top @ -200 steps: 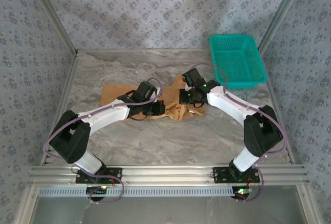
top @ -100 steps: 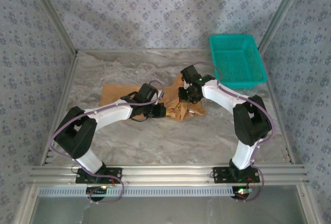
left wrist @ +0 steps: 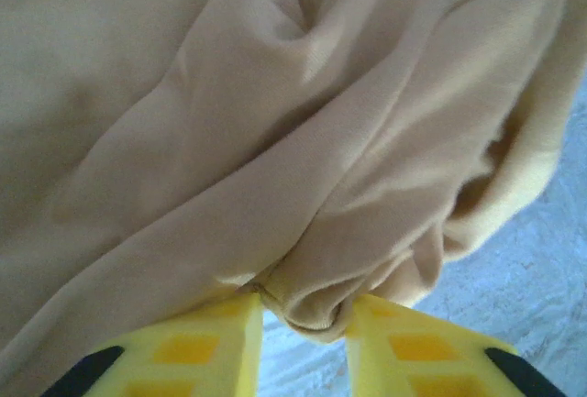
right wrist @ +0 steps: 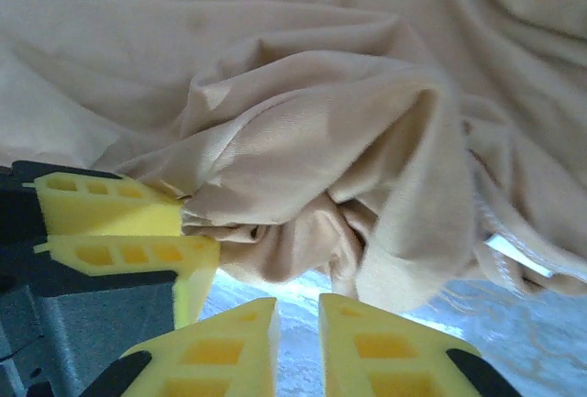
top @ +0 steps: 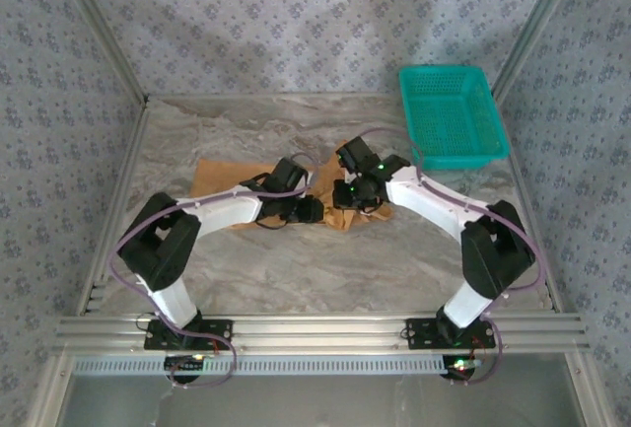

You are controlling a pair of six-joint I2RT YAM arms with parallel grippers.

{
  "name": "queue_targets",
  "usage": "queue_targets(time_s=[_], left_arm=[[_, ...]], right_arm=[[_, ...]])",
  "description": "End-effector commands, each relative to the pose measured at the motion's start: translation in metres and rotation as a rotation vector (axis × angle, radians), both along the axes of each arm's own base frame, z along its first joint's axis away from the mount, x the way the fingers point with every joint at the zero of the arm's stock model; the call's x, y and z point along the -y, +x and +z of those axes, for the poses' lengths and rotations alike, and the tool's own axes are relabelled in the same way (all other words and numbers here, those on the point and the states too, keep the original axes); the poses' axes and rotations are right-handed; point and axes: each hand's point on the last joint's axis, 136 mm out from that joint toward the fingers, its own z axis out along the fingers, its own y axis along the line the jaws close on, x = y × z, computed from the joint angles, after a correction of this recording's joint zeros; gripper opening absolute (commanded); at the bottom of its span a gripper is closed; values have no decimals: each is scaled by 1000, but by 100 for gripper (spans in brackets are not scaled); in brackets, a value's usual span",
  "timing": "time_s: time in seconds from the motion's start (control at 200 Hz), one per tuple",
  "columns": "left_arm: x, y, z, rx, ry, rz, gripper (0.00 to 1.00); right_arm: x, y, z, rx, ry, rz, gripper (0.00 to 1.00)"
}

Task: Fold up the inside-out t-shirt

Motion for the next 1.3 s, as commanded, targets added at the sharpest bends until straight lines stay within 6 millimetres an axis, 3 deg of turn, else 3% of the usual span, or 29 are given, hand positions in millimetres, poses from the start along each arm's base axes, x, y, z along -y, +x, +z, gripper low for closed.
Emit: queue_targets(time_s=[0.0, 0.125, 0.28, 0.315, 0.4, 0.44, 0.63, 0.65, 0.745, 0.854, 0.964, 1.124, 1.224, 1.294], left_arm=[[6, 8, -1, 13, -5, 5, 17], [4, 7, -5, 6, -8, 10, 0], [0, 4, 2, 12, -17, 12, 0], [-2, 3, 4, 14, -17, 11, 0], [-7, 3, 7, 20, -17, 19, 0], [-10, 3, 7, 20, -17, 27, 0], [-28, 14, 0, -2, -35, 99, 0], [-29, 15, -1, -3, -39, 104, 0], [-26, 18, 1, -2, -60, 116, 0], [-21, 19, 4, 1, -94, 130, 0], [-15, 19, 7, 4, -118, 134, 0], [-9, 17, 12, 14, -132, 124, 0], [-8, 12, 14, 16, -123, 106, 0], [-7, 8, 15, 16, -122, 94, 0]], right_arm=[[-4, 1, -23, -68, -4, -22, 24], [-8, 20, -35, -60, -22, -34, 35], [-15, 34, -50, -80, -10, -49, 37], [-16, 34, -53, -86, -9, -52, 32], [-17, 32, -53, -97, 1, -52, 5], [-16, 31, -46, -91, 5, -46, 0], [1, 2, -3, -17, 40, 11, 0], [6, -8, -9, -29, 37, 18, 0], [5, -30, 0, 16, 126, 76, 0], [-3, -56, -10, 30, 236, 142, 0], [-8, -78, -38, -20, 265, 172, 0], [-2, -84, -67, -96, 178, 145, 0], [11, -71, -55, -63, 100, 104, 26], [15, -64, -37, -17, 72, 97, 34]])
